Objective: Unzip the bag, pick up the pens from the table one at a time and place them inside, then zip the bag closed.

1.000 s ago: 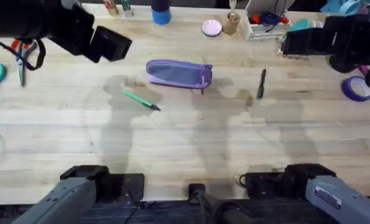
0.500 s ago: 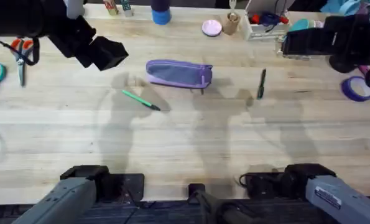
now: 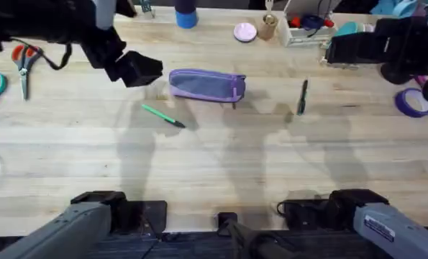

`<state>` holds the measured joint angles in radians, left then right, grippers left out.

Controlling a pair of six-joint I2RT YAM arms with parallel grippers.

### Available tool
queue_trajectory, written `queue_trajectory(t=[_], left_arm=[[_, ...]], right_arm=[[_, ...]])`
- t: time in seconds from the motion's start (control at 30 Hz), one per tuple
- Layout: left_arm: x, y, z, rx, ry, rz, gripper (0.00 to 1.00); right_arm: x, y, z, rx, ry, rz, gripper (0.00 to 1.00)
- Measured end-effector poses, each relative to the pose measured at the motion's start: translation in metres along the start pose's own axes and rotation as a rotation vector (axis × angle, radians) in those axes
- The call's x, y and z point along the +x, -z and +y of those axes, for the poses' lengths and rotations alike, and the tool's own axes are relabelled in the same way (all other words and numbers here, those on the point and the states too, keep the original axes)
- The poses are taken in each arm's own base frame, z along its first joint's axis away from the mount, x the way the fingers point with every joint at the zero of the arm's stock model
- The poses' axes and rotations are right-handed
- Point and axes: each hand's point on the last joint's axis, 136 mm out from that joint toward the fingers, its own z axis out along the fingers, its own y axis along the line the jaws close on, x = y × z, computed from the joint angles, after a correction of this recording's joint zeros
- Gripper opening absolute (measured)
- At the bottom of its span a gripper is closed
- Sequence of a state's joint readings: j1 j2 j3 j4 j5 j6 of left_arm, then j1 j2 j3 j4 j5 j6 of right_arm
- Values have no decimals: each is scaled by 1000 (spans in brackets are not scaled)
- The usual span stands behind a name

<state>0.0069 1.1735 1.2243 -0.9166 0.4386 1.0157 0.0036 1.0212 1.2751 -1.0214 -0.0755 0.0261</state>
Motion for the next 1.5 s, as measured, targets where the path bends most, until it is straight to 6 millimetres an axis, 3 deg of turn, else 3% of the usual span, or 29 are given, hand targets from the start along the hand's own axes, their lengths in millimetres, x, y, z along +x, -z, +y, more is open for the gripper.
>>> queue_trajectory(t=[0.23, 0.43, 0.8, 1.13, 1.5], left_arm=[[20, -24, 3, 126, 7, -60, 993], [38, -28, 18, 164, 47, -172, 994], [29, -29, 19, 215, 63, -333, 994], [36, -34, 20, 216, 65, -301, 994], [64, -83, 4, 359, 157, -240, 993]], right_arm=[[0, 0, 0, 0, 0, 0, 995], [0, 0, 0, 0, 5, 0, 995], [-1, 0, 0, 0, 6, -3, 996], [-1, 0, 0, 0, 13, -3, 996], [-1, 0, 0, 1, 38, -3, 995]])
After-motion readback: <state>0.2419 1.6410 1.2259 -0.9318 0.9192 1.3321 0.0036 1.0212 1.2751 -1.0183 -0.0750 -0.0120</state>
